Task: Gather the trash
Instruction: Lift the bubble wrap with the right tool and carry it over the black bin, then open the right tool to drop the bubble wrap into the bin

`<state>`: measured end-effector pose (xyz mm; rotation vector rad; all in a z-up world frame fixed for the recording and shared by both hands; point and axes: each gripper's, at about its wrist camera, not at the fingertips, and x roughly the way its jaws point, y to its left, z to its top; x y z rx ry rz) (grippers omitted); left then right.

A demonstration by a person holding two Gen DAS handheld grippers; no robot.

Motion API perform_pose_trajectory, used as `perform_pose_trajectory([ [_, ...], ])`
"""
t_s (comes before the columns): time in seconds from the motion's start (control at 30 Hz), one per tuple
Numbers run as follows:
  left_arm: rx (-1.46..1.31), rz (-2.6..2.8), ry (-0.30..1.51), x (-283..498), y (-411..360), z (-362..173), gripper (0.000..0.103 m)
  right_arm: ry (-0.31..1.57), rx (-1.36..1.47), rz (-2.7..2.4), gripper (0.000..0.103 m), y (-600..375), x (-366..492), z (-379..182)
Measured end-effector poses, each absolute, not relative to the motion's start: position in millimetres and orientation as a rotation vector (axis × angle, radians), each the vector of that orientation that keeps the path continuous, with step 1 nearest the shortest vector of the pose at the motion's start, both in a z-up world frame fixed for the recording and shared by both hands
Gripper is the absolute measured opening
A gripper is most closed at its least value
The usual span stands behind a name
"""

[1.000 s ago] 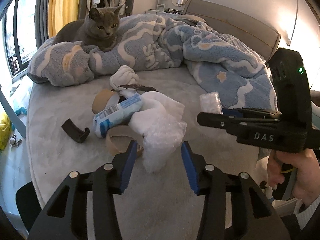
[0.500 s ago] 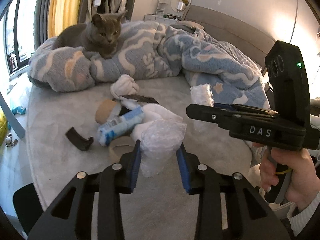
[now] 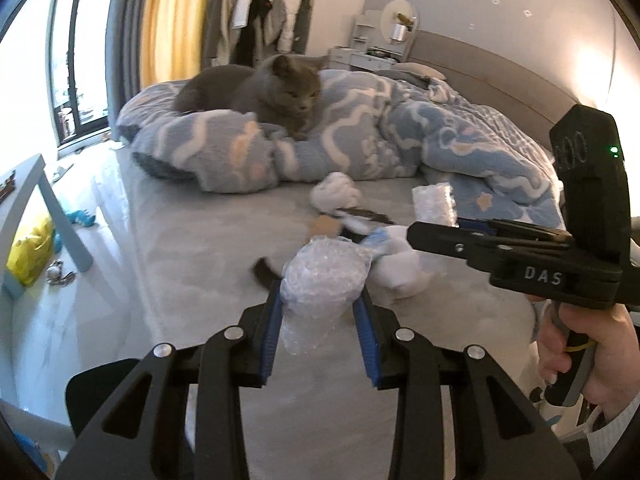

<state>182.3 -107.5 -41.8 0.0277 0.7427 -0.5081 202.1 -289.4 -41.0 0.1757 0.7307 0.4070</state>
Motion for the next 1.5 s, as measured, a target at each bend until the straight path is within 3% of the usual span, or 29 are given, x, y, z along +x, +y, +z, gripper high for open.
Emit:
perform_pose_trajectory([
  [0.4,0.043,-0.381,0.813,191.5,-38.4,-55.7,0.038,0.735,0.144,0.489,0.036,-226.6,215.5,-36.7],
  [0.73,0.112,-0.250,0.985,203.5,24.0,-103.6,0.038,0.766,0.116,0.573,0.036,-159.9,225.5,-45.3],
  [1.5,-0.042,-0.133,1.243,212.4,137.9,-171.6,0.037,0.871,0.054,0.700,0.036,-37.1,238.8,-78.2],
])
